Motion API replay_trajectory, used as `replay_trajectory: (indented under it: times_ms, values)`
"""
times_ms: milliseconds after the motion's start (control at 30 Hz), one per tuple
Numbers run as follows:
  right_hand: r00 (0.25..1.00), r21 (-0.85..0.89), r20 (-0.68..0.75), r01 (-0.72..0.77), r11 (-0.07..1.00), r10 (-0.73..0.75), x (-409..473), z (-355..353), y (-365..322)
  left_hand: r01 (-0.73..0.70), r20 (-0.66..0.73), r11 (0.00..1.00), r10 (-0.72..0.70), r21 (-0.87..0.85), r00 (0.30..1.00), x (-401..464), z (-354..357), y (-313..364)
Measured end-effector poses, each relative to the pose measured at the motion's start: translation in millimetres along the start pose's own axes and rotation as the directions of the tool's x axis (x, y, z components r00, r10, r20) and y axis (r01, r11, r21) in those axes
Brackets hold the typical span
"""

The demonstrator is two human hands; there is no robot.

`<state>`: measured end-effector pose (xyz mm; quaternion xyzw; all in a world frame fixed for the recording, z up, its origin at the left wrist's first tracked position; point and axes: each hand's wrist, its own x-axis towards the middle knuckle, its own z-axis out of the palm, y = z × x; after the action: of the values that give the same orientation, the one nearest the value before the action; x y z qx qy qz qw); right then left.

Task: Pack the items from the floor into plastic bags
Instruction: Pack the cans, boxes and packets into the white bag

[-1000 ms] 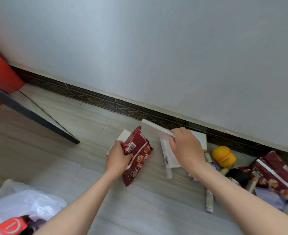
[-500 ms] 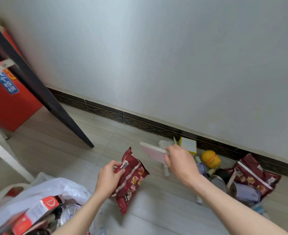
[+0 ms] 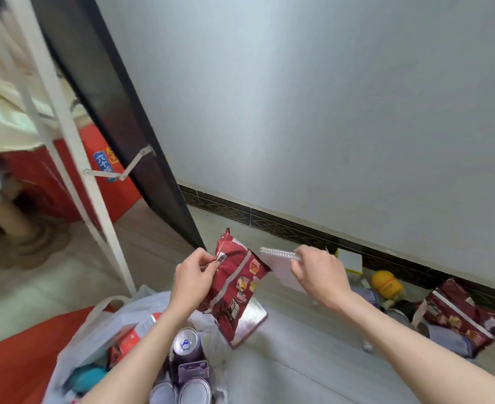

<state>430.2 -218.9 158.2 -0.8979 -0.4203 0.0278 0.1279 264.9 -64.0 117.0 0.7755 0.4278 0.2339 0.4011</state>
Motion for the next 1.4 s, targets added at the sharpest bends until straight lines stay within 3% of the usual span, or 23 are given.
replay_trajectory:
  times_ms: [167, 367, 533, 633, 700, 767, 800, 900, 967, 1033, 1133, 1200, 1267, 1333, 1400]
  values:
    - [0.995, 0.262, 0.086, -0.075, 0.962, 0.054, -16.2, -4.0, -69.4, 0.153, -0.191, 0.986, -0.164, -0.069, 0.968, -33.1, -86.3, -31.2]
    - [0.949, 0.513, 0.314, -0.188, 0.838, 0.020, -37.7, 40.0, -131.9, 0.338, -0.413, 0.924, -0.382, -0.179, 0.827, -112.3, -147.1, -109.8]
    - [0.845, 0.642, 0.533, -0.440, 0.628, 0.047, -64.1, 97.0, -154.8, 0.484, -0.337, 0.722, -0.672, -0.494, 0.659, -162.7, -141.1, -172.8]
    - [0.855, 0.649, 0.513, -0.445, 0.617, 0.077, -69.3, 123.7, -155.8, 0.507, -0.271, 0.584, -0.782, -0.635, 0.561, -167.4, -123.4, -195.8]
    - [0.888, 0.673, 0.449, -0.411, 0.615, 0.101, -66.4, 131.3, -155.6, 0.503, -0.207, 0.503, -0.821, -0.703, 0.531, -163.0, -112.3, -201.5]
    - [0.901, 0.737, 0.413, -0.414, 0.534, 0.129, -61.0, 133.5, -155.8, 0.518, -0.197, 0.511, -0.816, -0.686, 0.544, -158.4, -102.6, -203.3]
    - [0.895, 0.772, 0.423, -0.438, 0.460, 0.142, -59.9, 133.2, -155.2, 0.532, -0.226, 0.561, -0.793, -0.634, 0.566, -157.6, -97.7, -204.1]
    - [0.863, 0.810, 0.498, -0.499, 0.307, 0.089, -64.4, 132.9, -152.8, 0.618, -0.368, 0.737, -0.674, -0.275, 0.640, -160.4, -88.5, -211.0]
    - [0.837, 0.798, 0.545, -0.532, 0.285, 0.036, -71.8, 137.1, -155.0, 0.615, -0.388, 0.786, -0.585, -0.058, 0.712, -165.4, -86.3, -216.6]
    - [0.808, 0.772, 0.589, -0.563, 0.297, 0.001, -78.2, 144.9, -160.1, 0.582, -0.360, 0.812, -0.530, 0.044, 0.768, -168.4, -87.2, -220.6]
    - [0.766, 0.728, 0.640, -0.581, 0.363, -0.057, -84.6, 157.2, -172.4, 0.564, -0.405, 0.809, -0.465, 0.168, 0.787, -175.5, -96.7, -222.3]
    - [0.754, 0.697, 0.653, -0.559, 0.449, -0.076, -88.6, 166.0, -181.7, 0.620, -0.501, 0.757, -0.463, 0.206, 0.731, -181.2, -107.5, -228.2]
    - [0.765, 0.660, 0.639, -0.497, 0.564, -0.074, -91.7, 176.6, -190.6, 0.736, -0.512, 0.669, -0.600, 0.099, 0.615, -188.3, -118.2, -246.4]
    - [0.785, 0.622, 0.612, -0.407, 0.669, -0.092, -93.7, 183.7, -199.2, 0.813, -0.340, 0.547, -0.817, -0.201, 0.466, -195.8, -126.4, -261.4]
    - [0.781, 0.619, 0.614, -0.386, 0.684, -0.115, -92.6, 187.3, -207.7, 0.828, -0.058, 0.312, -0.944, -0.467, 0.323, -205.3, -125.4, -258.7]
